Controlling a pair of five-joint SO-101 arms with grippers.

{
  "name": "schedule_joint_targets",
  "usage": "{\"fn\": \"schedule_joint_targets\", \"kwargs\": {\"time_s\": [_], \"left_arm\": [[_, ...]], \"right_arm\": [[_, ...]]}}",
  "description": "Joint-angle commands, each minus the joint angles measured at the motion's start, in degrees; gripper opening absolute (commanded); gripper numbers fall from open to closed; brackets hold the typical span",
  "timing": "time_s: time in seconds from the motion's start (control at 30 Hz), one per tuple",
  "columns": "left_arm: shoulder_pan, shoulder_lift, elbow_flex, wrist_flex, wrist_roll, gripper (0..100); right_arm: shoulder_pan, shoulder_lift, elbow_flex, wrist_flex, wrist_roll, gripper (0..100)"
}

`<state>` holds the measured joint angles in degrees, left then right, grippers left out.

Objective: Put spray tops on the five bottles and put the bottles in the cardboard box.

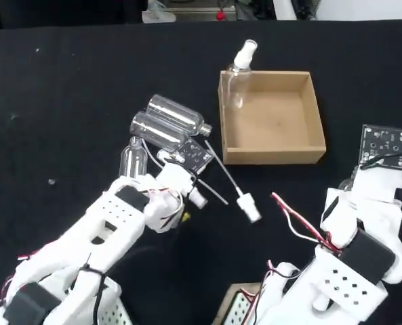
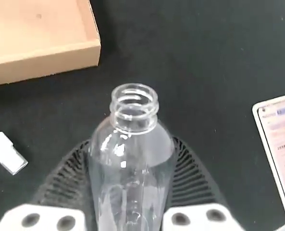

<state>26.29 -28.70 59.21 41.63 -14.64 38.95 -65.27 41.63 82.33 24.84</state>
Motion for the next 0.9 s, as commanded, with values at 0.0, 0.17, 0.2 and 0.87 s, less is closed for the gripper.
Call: {"fn": "schedule_joint_targets", "kwargs": {"time_s": [0.0,0.17,0.2,0.87], "left_arm": [[0.75,0.18,-3.47,-1.14,-0.7,7],[0.84,0.18,-3.38,-0.88,-0.7,4],[0.84,0.0,-3.65,-0.35,-0.7,3],[1.71,-7.38,-15.16,11.08,29.1,18]], "right_arm": [[0.88,-1.19,-0.4,0.62,0.44,1.4],[0.88,-1.19,-0.22,0.7,0.44,1.5],[0.88,-1.19,-0.22,0.7,0.44,1.5],[10.11,-1.01,-0.22,-2.29,4.84,1.5]]}}
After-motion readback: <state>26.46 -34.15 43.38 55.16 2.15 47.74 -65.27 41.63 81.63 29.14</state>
